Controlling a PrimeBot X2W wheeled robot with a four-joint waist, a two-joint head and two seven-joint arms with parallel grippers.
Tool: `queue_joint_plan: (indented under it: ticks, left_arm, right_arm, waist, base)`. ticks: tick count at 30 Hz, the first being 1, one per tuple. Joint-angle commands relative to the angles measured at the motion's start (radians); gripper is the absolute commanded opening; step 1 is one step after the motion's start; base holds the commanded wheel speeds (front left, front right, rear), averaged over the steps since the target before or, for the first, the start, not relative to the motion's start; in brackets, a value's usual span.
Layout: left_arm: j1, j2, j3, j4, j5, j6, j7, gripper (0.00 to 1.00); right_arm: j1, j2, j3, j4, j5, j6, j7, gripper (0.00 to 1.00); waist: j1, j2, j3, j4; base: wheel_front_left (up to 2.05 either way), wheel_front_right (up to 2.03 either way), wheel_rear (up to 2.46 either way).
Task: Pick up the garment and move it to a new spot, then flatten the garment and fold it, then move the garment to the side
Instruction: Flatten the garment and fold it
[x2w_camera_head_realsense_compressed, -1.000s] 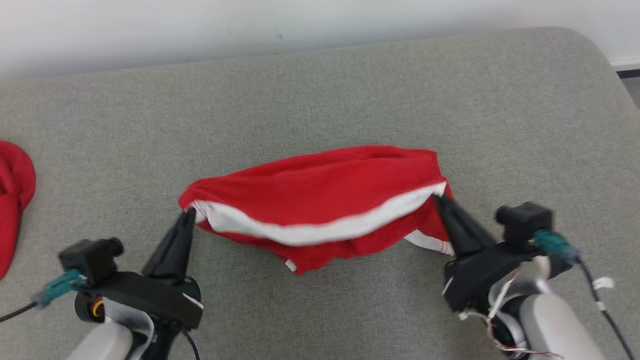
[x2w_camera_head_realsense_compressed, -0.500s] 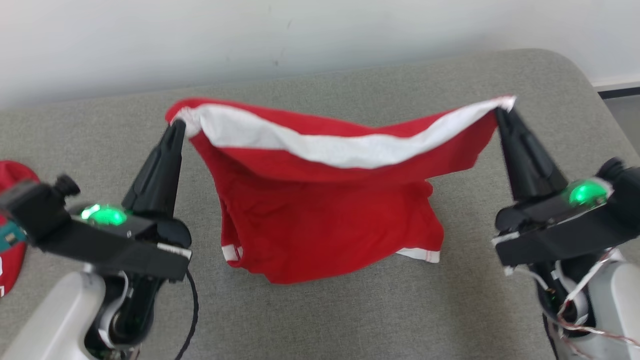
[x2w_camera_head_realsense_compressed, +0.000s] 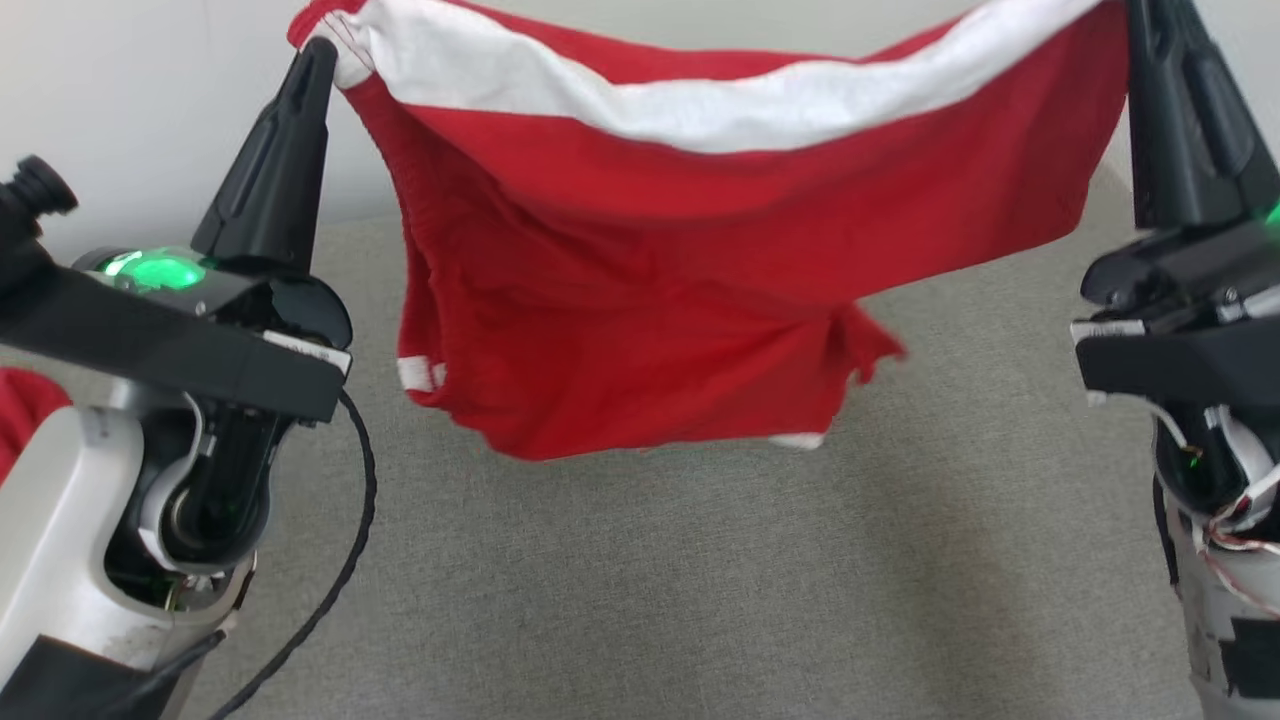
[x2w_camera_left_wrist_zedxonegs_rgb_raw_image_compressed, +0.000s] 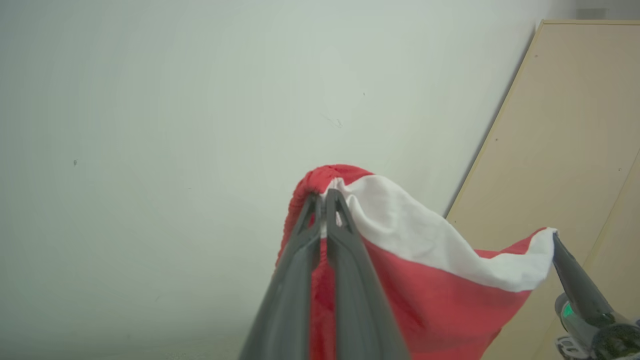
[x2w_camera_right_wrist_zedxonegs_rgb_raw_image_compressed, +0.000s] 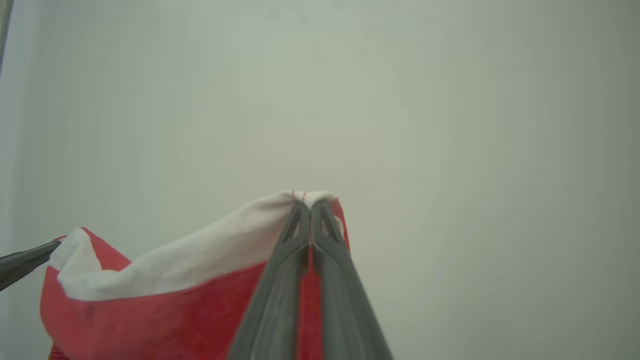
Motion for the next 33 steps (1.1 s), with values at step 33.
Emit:
queue_joint_plan:
  ticks: [33]
  left_arm:
    - [-0.589,-0.091,-0.008,0.501,0.242,0.012,-0.160,0.00]
  right_arm:
    - [-0.874,-0.059,0.309,0.765,-0.125,0.002,-0.276,0.00]
  waist:
    - [0.0001,-0.0001,0.347,-0.035]
  base:
    - [0.00,0.00,0.00]
